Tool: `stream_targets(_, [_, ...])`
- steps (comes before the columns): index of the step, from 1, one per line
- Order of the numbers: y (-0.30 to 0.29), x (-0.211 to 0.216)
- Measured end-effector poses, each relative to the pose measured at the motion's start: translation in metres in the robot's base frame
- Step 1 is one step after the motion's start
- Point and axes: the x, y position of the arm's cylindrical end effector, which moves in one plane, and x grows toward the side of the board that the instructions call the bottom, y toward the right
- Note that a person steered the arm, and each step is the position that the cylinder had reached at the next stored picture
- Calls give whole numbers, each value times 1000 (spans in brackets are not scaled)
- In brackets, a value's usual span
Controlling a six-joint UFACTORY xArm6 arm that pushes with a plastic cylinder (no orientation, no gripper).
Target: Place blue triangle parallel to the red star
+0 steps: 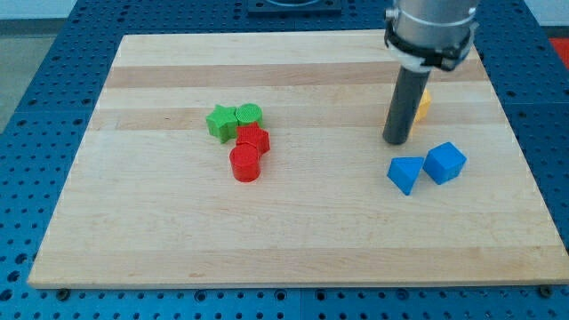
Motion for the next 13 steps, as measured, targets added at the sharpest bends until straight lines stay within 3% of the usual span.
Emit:
stream_targets(1, [22, 18])
stream_targets(2, [99, 21])
stream_targets(3, [113, 69])
stream_targets(4, [41, 104])
stream_targets(6, [63, 40])
stream_targets(7, [68, 53])
stream_targets(8, [76, 163])
stream_targets(9, [25, 159])
stream_targets(11, [0, 72])
stream_targets(13, [-82, 74])
